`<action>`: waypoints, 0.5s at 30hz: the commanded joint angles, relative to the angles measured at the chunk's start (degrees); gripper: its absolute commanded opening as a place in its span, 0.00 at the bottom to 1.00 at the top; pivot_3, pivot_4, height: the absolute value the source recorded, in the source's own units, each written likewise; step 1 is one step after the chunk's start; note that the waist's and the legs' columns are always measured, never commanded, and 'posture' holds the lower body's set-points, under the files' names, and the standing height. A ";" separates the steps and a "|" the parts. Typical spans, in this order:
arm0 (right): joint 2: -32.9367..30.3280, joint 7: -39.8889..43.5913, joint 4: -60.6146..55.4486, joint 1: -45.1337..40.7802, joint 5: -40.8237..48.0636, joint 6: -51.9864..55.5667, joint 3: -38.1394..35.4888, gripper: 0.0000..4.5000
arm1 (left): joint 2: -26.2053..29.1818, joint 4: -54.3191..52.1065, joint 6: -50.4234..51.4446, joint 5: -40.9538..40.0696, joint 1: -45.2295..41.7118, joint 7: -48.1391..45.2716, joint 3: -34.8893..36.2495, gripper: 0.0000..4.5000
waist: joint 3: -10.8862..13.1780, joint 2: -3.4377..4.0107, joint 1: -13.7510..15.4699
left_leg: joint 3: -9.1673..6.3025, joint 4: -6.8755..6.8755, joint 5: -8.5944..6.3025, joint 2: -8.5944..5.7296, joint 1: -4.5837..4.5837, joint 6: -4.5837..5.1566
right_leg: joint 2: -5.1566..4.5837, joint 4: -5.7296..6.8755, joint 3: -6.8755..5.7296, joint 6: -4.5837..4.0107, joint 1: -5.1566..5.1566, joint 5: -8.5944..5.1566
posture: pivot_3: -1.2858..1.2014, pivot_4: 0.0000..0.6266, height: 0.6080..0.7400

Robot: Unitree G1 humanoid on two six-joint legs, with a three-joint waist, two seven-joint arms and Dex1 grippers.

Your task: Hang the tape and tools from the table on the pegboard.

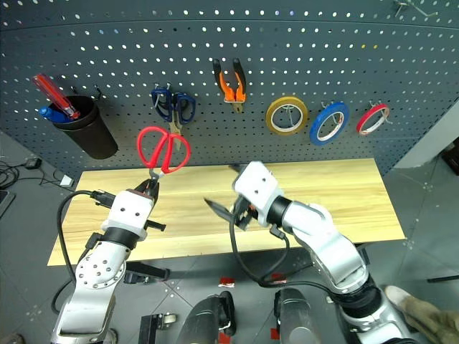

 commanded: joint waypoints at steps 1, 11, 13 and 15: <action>2.35 -0.96 -1.71 -3.17 5.33 4.06 -4.67 1.00 | -0.56 -3.75 0.61 0.40 -1.61 0.46 1.92 0.07 | -0.02 -0.02 0.00 | -0.01 0.01 0.00 0.00 0.00 0.00 | 0.00 0.00 -0.01 0.00 0.01 0.00 | 0.43 0.37 1.00; 4.25 -2.17 -1.57 -5.49 6.01 7.21 -3.28 1.00 | 1.11 8.89 -1.52 -1.11 -15.51 -1.85 2.13 0.07 | -0.03 -0.05 -0.01 | -0.02 0.03 0.00 -0.02 -0.01 0.01 | 0.04 0.05 -0.03 0.00 0.01 0.01 | 0.42 0.37 1.00; 4.65 -2.49 -1.55 -5.51 5.79 7.33 -2.93 1.00 | 1.26 11.87 -2.15 -1.33 -17.82 -2.37 1.76 0.07 | -0.04 -0.06 -0.17 | 0.00 0.03 0.00 -0.02 -0.01 0.01 | 0.03 0.05 -0.02 0.00 0.01 0.01 | 0.42 0.37 1.00; 5.02 -2.71 -1.39 -5.68 5.72 7.25 -2.70 1.00 | 1.15 15.44 -2.85 -1.37 -20.32 -2.94 1.04 0.07 | -0.04 -0.06 -0.25 | 0.01 0.03 0.00 -0.02 -0.01 0.02 | 0.03 0.05 -0.01 0.00 0.01 0.01 | 0.42 0.37 1.00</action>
